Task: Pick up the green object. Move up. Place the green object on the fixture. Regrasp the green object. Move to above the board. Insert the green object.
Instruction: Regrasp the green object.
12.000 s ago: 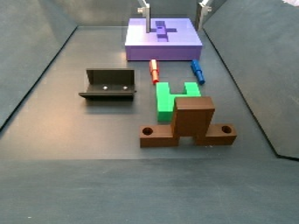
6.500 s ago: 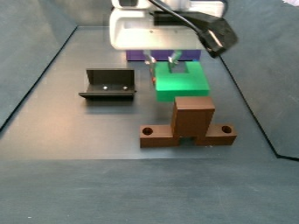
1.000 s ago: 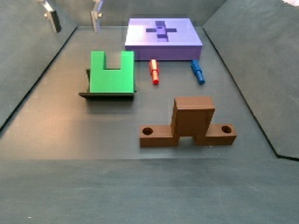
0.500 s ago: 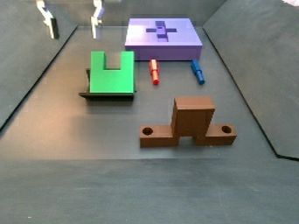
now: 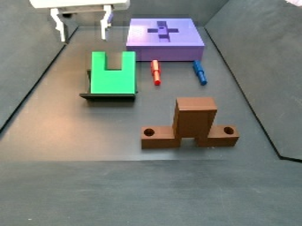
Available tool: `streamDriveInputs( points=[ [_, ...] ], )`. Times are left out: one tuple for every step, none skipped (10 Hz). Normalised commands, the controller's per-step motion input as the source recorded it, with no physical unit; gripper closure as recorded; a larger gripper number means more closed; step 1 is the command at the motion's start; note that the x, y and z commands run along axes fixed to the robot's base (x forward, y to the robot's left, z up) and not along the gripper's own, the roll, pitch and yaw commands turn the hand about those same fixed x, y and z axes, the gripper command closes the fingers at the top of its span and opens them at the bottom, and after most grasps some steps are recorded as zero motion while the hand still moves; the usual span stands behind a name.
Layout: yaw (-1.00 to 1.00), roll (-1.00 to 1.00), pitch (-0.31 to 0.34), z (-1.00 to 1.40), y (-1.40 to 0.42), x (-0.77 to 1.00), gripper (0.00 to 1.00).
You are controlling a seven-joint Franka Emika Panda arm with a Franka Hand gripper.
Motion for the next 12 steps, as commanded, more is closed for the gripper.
streamDriveInputs(
  points=[
    [0.19, 0.45, 0.000, -0.64, -0.08, -0.02, 0.00],
    [0.19, 0.33, 0.000, -0.43, 0.00, 0.00, 0.00],
    [0.17, 0.42, 0.020, -0.42, 0.00, 0.00, 0.00],
    [0.13, 0.38, 0.051, -0.33, 0.00, 0.00, 0.00],
    [0.12, 0.44, 0.051, -0.36, 0.00, 0.00, 0.00],
    [0.11, 0.51, 0.049, -0.45, 0.00, 0.00, 0.00],
    [0.07, 0.39, 0.054, -0.30, 0.00, 0.00, 0.00],
    [0.00, 0.13, 0.031, -0.08, 0.00, 0.00, 0.00],
    [0.00, 0.07, 0.000, 0.00, 0.00, 0.00, 0.00],
    [0.00, 0.03, 0.000, 0.00, 0.00, 0.00, 0.00],
    [0.00, -0.02, 0.000, 0.00, 0.01, 0.00, 0.00],
    [0.00, -0.21, -0.017, 0.06, 0.11, 0.00, 0.00]
  ],
)
